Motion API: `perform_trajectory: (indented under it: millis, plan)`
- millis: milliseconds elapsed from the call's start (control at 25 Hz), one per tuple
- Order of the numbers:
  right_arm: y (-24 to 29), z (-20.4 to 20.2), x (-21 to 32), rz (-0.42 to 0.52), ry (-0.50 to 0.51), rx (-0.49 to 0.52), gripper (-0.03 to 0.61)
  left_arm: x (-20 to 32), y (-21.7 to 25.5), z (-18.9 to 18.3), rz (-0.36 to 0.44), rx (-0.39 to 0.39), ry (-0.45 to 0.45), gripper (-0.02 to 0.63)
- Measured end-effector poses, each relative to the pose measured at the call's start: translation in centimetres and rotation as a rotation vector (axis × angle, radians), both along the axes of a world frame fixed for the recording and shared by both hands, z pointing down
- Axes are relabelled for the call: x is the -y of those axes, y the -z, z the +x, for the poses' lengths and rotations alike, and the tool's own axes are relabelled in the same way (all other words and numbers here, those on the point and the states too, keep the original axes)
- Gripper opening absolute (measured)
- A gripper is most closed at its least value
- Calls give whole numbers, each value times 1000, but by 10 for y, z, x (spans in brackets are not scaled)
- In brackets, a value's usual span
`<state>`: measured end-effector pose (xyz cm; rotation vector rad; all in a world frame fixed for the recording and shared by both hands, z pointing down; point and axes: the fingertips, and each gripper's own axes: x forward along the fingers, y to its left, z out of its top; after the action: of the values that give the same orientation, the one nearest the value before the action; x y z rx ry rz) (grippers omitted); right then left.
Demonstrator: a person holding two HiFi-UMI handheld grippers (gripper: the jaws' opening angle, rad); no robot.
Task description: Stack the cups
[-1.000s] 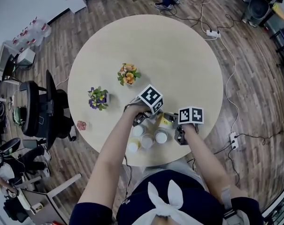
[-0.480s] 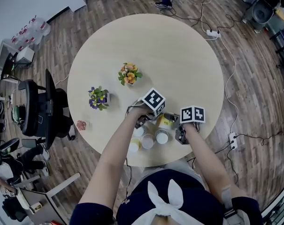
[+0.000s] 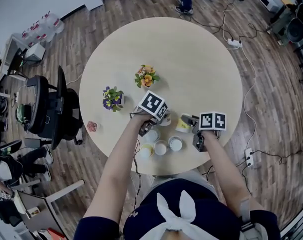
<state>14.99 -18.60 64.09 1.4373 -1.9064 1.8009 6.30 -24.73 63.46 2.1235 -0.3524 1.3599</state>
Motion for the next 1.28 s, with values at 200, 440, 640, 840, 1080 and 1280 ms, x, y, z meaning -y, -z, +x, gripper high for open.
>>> perform_trajectory:
  millis: [200, 440, 640, 840, 1080, 1280]
  plan:
    - [21, -5, 5, 79, 37, -43, 249, 10, 21, -17, 86, -40, 97, 261]
    - [47, -11, 5, 149, 74, -77, 249, 18, 53, -42, 186, -100, 215, 260]
    - [65, -16, 1, 206, 114, -100, 249, 17, 77, -68, 264, -123, 302, 259]
    - [82, -22, -3, 265, 152, -126, 249, 6, 94, -100, 331, -131, 369, 259]
    - [96, -33, -12, 328, 187, -153, 249, -12, 107, -137, 389, -144, 488, 259]
    - [103, -42, -21, 376, 208, -169, 249, -33, 114, -156, 471, -103, 518, 259]
